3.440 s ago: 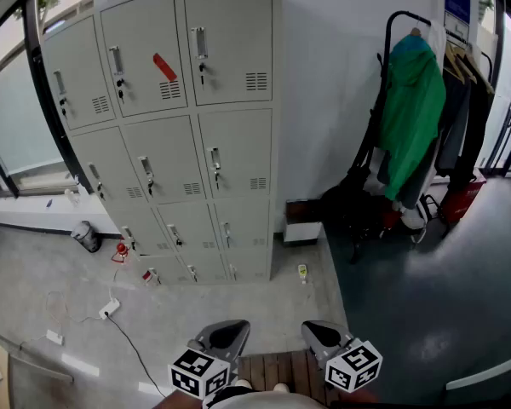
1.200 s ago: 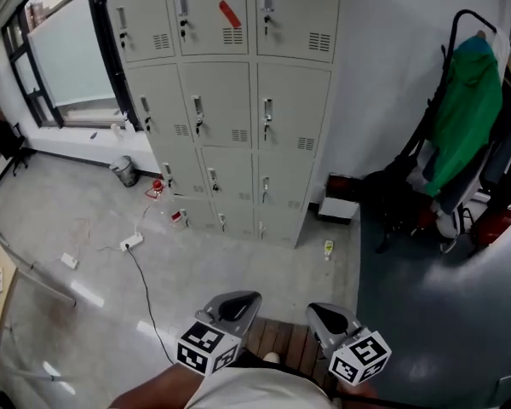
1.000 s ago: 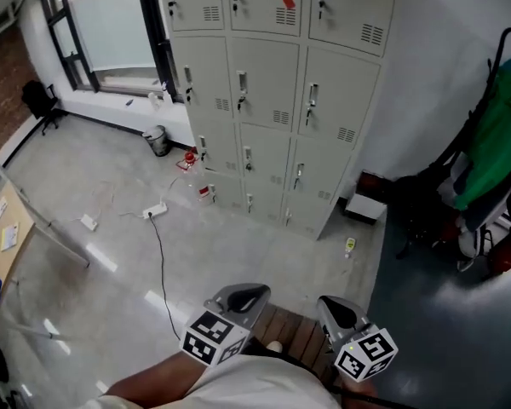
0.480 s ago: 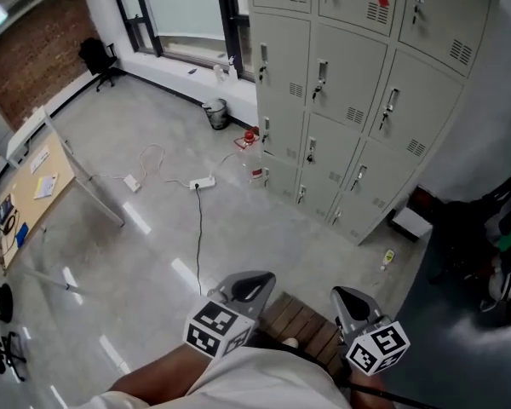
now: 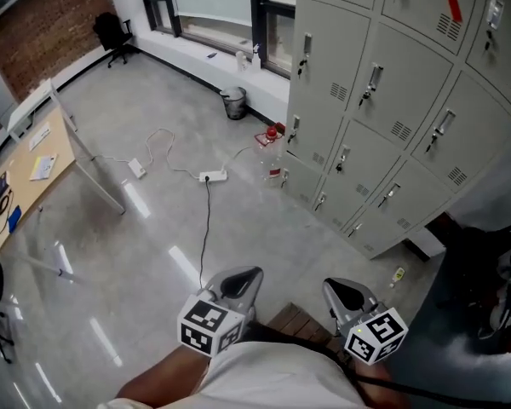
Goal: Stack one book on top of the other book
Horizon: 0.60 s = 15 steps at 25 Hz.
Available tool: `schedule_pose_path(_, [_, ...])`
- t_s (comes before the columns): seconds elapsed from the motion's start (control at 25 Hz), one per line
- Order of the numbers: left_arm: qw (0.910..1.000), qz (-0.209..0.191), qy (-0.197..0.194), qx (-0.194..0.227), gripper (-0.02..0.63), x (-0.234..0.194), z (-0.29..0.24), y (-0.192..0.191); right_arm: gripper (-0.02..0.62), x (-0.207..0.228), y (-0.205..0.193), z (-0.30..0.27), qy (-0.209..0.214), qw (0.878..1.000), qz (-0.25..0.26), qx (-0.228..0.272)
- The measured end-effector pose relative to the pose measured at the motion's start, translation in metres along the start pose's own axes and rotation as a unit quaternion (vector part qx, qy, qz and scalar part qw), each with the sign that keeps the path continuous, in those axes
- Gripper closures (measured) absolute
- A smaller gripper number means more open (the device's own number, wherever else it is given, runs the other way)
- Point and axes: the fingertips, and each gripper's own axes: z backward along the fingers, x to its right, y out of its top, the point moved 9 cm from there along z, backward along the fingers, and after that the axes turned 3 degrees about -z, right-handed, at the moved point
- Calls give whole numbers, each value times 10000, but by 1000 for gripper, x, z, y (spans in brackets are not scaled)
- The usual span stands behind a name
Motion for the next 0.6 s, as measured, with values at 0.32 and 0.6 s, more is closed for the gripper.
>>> schedule_pose_path(0.32, [9986, 124, 422, 298, 600, -136, -13, 36, 594, 8, 51, -149, 556, 9980, 272, -113])
schedule_pose_path(0.6, [9920, 648, 1046, 297, 600, -211, 13, 33, 594, -15, 77, -247, 1265, 9892, 483, -565])
